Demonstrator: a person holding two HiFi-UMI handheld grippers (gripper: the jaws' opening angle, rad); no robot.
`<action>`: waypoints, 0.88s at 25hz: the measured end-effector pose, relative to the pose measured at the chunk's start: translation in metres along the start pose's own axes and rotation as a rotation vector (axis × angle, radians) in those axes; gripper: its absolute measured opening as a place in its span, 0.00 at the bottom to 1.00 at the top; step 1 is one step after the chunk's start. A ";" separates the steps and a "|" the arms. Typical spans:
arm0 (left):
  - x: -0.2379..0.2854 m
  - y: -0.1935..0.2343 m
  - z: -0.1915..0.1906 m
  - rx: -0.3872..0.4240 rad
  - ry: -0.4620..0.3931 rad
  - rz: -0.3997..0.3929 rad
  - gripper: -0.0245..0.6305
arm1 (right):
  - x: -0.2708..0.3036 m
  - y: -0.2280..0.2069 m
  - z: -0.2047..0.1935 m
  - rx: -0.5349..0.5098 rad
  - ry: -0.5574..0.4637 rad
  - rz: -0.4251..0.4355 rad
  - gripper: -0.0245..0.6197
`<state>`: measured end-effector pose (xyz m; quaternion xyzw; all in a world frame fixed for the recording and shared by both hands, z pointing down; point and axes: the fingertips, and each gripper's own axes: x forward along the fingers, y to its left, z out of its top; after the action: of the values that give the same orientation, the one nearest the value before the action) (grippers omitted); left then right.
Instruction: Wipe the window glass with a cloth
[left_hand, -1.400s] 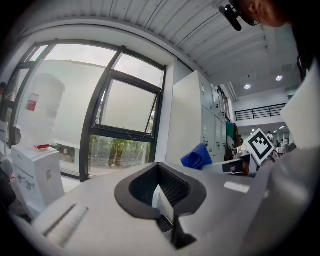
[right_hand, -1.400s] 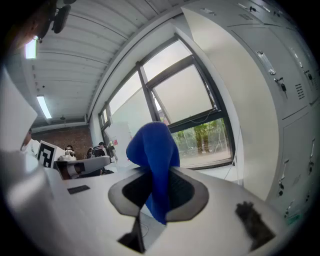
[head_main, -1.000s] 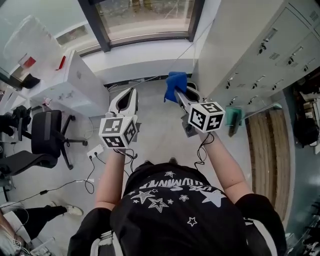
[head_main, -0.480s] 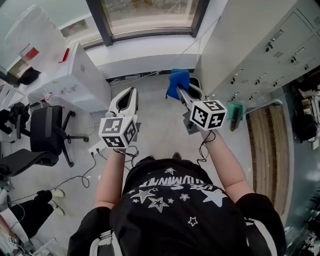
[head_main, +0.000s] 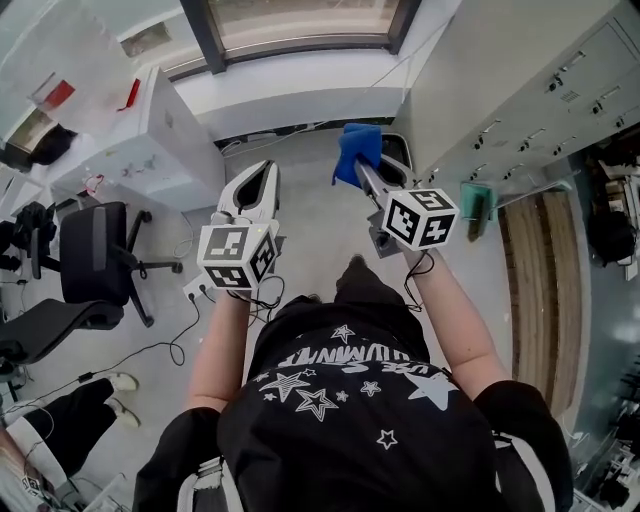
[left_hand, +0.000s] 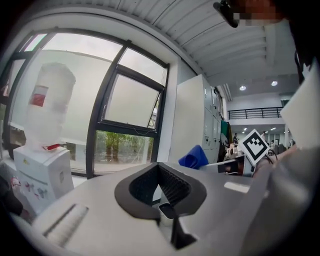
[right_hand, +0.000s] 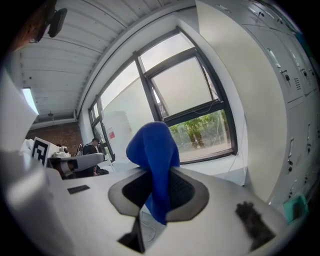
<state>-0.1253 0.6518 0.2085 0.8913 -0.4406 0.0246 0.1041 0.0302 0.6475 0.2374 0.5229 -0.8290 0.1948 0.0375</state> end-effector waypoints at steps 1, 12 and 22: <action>0.001 0.005 0.000 0.004 0.001 0.007 0.05 | 0.004 -0.002 -0.001 0.000 0.004 0.000 0.15; 0.051 0.071 0.007 -0.024 0.013 0.133 0.05 | 0.096 -0.041 0.026 -0.022 0.023 0.103 0.15; 0.167 0.086 0.020 -0.019 0.056 0.177 0.05 | 0.168 -0.139 0.074 -0.007 0.060 0.139 0.15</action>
<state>-0.0921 0.4665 0.2253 0.8467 -0.5150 0.0543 0.1220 0.0875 0.4252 0.2534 0.4579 -0.8625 0.2095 0.0506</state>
